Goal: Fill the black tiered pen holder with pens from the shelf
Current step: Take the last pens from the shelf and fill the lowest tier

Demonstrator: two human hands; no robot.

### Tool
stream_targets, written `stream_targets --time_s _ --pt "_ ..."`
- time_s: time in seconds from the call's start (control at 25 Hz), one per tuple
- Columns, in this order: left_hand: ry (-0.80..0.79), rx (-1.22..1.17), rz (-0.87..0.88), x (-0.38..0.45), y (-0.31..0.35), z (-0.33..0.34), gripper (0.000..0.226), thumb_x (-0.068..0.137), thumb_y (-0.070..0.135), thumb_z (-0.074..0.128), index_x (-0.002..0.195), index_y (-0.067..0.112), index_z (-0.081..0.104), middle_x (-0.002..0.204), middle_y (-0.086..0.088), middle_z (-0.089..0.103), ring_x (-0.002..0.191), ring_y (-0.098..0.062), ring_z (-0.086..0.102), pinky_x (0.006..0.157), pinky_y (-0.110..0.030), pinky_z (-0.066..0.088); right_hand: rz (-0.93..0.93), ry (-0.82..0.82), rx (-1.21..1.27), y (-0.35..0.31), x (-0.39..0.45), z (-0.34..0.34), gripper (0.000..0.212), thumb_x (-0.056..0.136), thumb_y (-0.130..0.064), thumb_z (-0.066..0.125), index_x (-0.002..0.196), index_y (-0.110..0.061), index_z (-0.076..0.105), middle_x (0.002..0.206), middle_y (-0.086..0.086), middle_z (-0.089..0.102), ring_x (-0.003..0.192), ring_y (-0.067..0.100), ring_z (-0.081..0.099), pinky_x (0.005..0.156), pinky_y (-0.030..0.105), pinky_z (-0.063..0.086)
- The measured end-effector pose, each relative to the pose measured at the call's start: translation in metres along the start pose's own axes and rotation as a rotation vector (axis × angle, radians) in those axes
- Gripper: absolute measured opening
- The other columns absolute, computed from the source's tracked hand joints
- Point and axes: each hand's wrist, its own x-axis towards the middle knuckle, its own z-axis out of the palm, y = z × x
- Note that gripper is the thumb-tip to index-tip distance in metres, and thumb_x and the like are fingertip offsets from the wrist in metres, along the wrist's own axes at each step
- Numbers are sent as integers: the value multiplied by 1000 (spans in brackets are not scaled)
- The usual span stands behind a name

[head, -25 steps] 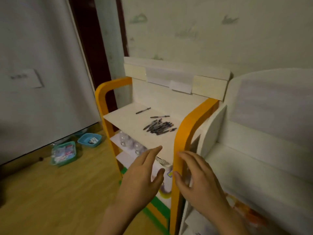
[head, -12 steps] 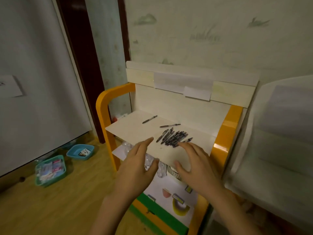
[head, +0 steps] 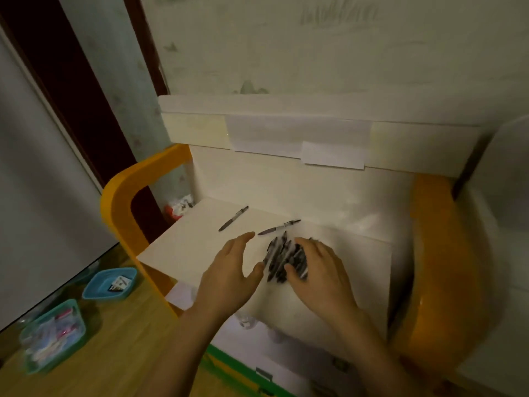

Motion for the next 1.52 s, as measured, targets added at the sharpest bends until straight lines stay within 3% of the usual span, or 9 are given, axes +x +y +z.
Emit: stream_targets --time_s 0.28,0.44,0.6,0.8,1.0,1.16,1.32,1.52 --pt "-203 -71 -57 74 -44 66 63 89 48 60 143 34 32 141 3 47 121 -16 51 87 -26 44 183 3 -82 23 55 36 55 90 -45 58 139 -25 47 136 -1 55 126 19 47 106 36 40" --pt "-409 29 -219 96 -56 101 80 79 69 58 140 21 38 132 -6 48 115 -23 52 89 -36 49 242 -10 -115 32 65 41 54 89 -44 58 138 -25 46 137 -2 53 129 19 44 109 38 38" --pt "-524 113 -235 108 -47 121 90 61 87 53 120 20 43 109 -2 41 98 -18 47 78 -33 50 294 12 -150 35 68 37 53 90 -42 59 138 -24 46 136 -2 53 128 18 44 109 39 38" --pt "-607 51 -174 121 -38 135 83 64 71 68 123 20 39 115 -7 43 99 -21 51 81 -35 53 340 25 -165 33 65 32 53 91 -38 60 139 -20 48 137 1 51 129 20 43 110 40 36" --pt "-658 -90 -268 125 -29 141 71 64 52 79 112 13 44 106 -7 54 92 -22 60 77 -38 58 362 -7 -198 31 63 34 54 93 -40 57 142 -23 43 142 -1 47 134 19 37 113 37 31" --pt "-653 -13 -253 128 -23 146 61 70 48 76 106 15 41 91 -1 50 79 -16 57 62 -28 51 366 -17 -196 33 61 35 54 93 -39 57 142 -23 43 143 -1 45 135 19 37 113 38 30" --pt "-645 133 -174 133 -20 151 46 83 35 70 111 11 43 96 -4 51 82 -17 57 67 -28 50 359 -13 -193 33 62 34 53 92 -39 58 141 -22 46 142 0 47 134 19 38 113 37 30" --pt "-674 63 -164 141 -27 154 44 81 29 72 106 11 41 87 -1 46 72 -12 50 53 -21 40 337 -10 -194 36 68 33 53 93 -41 56 141 -23 45 142 -2 46 135 17 36 114 36 28"
